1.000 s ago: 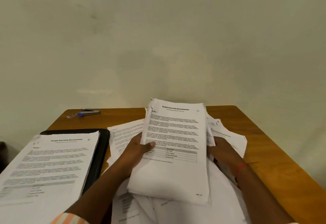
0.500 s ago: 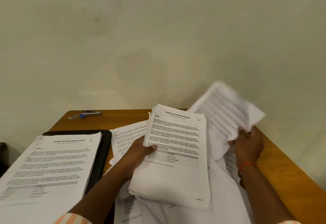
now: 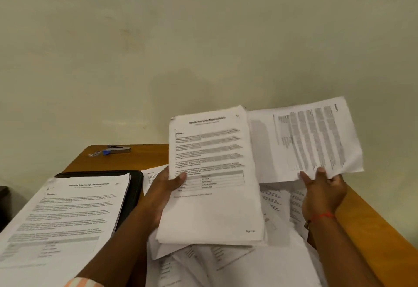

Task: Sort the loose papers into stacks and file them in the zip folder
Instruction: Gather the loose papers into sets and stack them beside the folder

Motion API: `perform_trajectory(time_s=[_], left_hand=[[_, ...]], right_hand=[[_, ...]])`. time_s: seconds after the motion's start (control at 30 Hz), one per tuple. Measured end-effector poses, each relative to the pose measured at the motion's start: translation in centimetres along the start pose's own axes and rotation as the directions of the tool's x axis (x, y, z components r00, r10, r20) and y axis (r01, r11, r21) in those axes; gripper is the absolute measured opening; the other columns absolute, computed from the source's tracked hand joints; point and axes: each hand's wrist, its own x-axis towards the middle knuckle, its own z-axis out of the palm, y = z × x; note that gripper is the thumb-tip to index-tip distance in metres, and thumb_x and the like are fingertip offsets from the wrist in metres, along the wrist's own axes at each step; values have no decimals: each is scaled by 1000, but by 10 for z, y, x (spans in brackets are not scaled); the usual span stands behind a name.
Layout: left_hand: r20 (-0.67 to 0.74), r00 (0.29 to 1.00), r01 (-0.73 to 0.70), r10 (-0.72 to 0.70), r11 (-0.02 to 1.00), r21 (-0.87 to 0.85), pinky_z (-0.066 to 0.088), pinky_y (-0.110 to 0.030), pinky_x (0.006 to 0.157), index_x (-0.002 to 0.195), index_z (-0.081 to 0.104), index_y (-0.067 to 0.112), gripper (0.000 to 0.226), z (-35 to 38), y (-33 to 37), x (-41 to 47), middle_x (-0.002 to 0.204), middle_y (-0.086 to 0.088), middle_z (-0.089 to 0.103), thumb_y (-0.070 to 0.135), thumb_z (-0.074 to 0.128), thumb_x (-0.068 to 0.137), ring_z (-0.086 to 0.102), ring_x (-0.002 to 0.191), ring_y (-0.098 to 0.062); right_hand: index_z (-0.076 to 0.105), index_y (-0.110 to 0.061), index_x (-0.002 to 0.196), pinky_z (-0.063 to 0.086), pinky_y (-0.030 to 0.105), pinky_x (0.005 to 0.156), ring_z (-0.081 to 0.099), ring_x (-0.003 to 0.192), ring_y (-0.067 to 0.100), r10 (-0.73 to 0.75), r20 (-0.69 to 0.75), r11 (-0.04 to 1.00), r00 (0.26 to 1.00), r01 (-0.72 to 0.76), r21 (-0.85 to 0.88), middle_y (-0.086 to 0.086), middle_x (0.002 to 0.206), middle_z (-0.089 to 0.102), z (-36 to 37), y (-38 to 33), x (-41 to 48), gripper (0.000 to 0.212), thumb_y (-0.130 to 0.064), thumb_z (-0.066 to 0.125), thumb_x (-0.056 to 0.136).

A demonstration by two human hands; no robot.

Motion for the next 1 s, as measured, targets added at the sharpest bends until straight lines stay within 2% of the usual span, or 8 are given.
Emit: perform_trajectory(time_s=[0.1,0.27,0.37,0.43,0.57,0.8,0.9,1.0], left_hand=[[-11,999,-31,31,998,-62,50,-49,104,139,56,16,58,-10,1,1,132,-7,69,29,74,85,64,122,-30],[-46,996,-76,77,997,20,61,-30,82,132,60,12,57,-7,3,5,120,-3,74,30,79,81,70,113,-27],[-72,992,-91,101,987,135,58,-45,95,131,60,20,68,-10,-3,5,124,-2,73,41,87,72,69,114,-27],[-110,986,-94,123,967,239,56,-51,96,131,58,26,51,-15,-3,4,124,1,72,27,79,85,70,112,-24],[-150,972,-119,182,929,351,63,-31,74,128,52,35,44,-19,1,2,116,10,70,20,72,92,74,98,-17],[-11,993,-109,115,961,254,58,-43,93,133,57,24,50,-3,7,-5,124,3,73,16,73,86,71,112,-21],[-37,991,-103,129,909,403,58,-42,96,130,59,27,46,-3,0,-4,122,8,73,20,75,88,70,110,-16],[-90,979,-93,181,801,591,57,-17,77,120,56,33,36,1,-7,-3,113,18,64,16,73,92,66,99,-7]], right_hand=[[63,-21,115,59,27,63,73,82,16,145,131,983,981,-128,-131,7,118,69,7,3,-11,15,-16,57,102],[64,-16,117,59,36,52,64,52,16,325,457,914,828,-151,-376,11,82,73,19,5,-44,17,-14,56,102],[59,-11,121,60,42,52,65,48,25,386,546,884,744,-128,-450,14,80,75,21,2,-50,19,-10,53,103],[58,-8,122,55,33,43,63,43,20,334,537,873,775,-39,-487,13,80,75,20,1,-45,20,-7,51,103],[62,-5,121,49,27,42,59,45,21,319,476,820,819,14,-572,14,91,74,12,6,-25,20,-9,54,102],[67,-7,122,41,33,55,51,54,29,577,660,811,481,-247,-530,28,87,69,10,13,-39,26,-18,62,100],[69,-8,115,34,31,52,46,51,17,591,656,795,469,-202,-572,15,71,62,14,15,-49,27,-26,69,95],[71,-11,110,30,27,50,42,55,12,606,647,776,463,-164,-609,8,71,59,16,15,-57,26,-30,72,92]])
